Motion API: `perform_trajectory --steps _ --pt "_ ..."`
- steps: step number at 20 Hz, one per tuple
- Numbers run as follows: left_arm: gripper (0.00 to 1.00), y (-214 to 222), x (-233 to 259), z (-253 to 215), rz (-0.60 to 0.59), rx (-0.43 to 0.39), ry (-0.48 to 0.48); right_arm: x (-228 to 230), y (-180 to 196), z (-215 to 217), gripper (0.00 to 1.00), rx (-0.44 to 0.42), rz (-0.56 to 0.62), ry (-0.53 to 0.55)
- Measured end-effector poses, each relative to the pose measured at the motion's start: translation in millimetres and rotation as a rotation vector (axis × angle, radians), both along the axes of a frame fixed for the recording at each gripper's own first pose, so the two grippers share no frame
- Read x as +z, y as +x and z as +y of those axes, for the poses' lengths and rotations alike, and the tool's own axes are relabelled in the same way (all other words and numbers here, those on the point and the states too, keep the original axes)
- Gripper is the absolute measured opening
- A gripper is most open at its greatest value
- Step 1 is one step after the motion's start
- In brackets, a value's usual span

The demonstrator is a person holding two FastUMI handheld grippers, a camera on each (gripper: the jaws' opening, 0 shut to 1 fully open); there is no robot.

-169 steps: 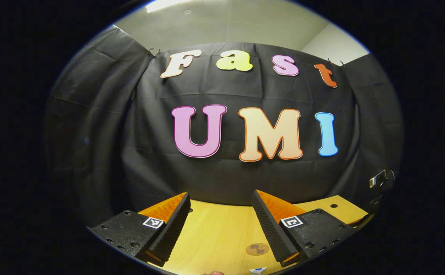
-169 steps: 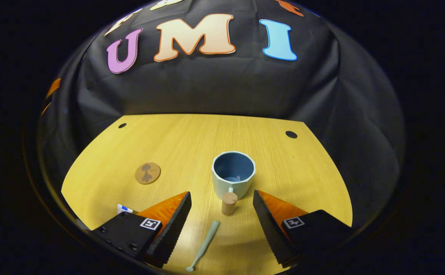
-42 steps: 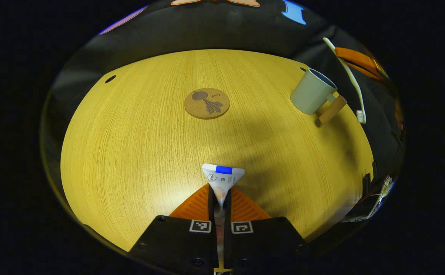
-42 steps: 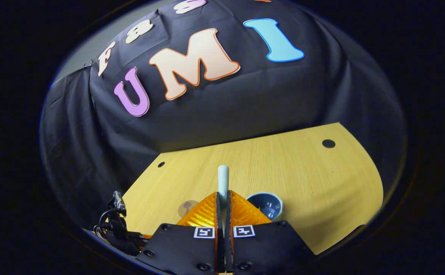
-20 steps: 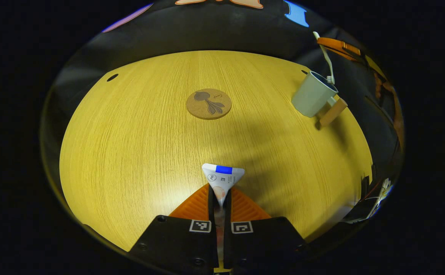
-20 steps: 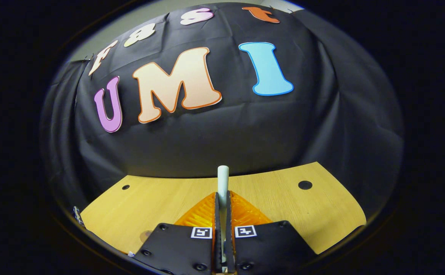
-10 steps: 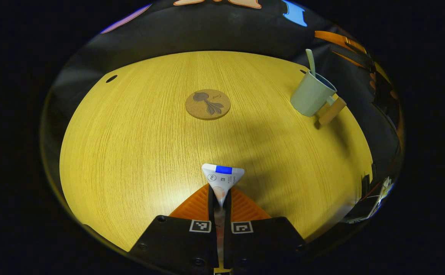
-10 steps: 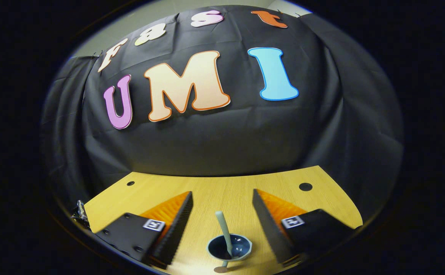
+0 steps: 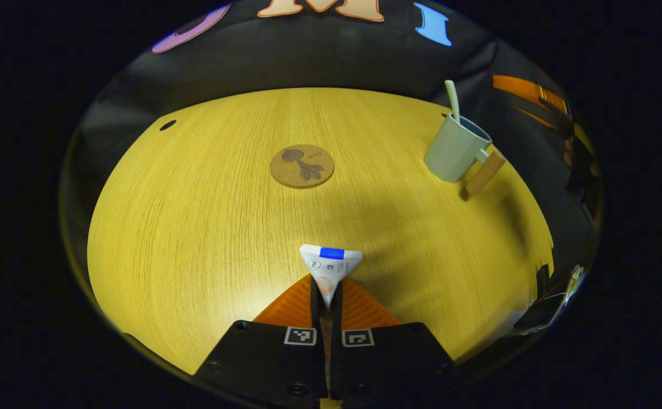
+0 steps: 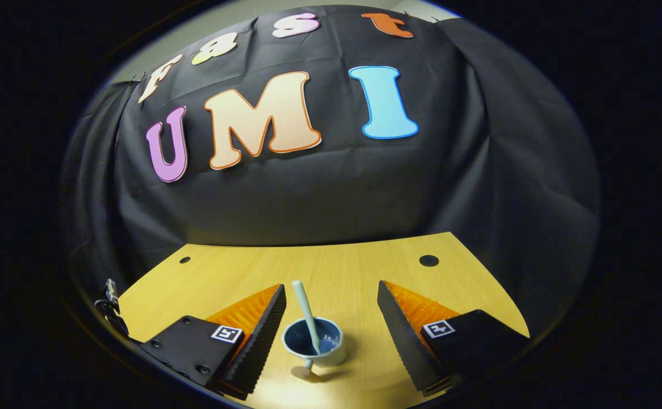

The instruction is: Put the toothbrush and toothpaste on the desktop into the cup, then pick up the cup and place it on the coaster on the desktop.

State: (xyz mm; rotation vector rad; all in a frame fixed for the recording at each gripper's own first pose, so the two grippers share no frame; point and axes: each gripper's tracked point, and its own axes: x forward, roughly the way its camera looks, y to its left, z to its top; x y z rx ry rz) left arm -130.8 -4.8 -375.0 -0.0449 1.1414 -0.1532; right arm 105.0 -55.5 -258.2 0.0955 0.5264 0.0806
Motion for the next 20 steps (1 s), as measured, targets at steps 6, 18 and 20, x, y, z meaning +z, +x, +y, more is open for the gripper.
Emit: perform_trajectory --steps 6,18,20 --pt "0.02 31 33 -33 -0.153 0.019 -0.083 -4 -29 -14 0.99 0.009 0.023 -0.007" --pt "0.02 113 105 -118 -0.411 -0.064 -0.186 -31 -103 -17 0.94 0.099 0.099 0.025" --pt "0.02 131 117 -135 -0.450 -0.077 -0.211 -34 -115 -19 0.95 0.113 0.115 0.027"
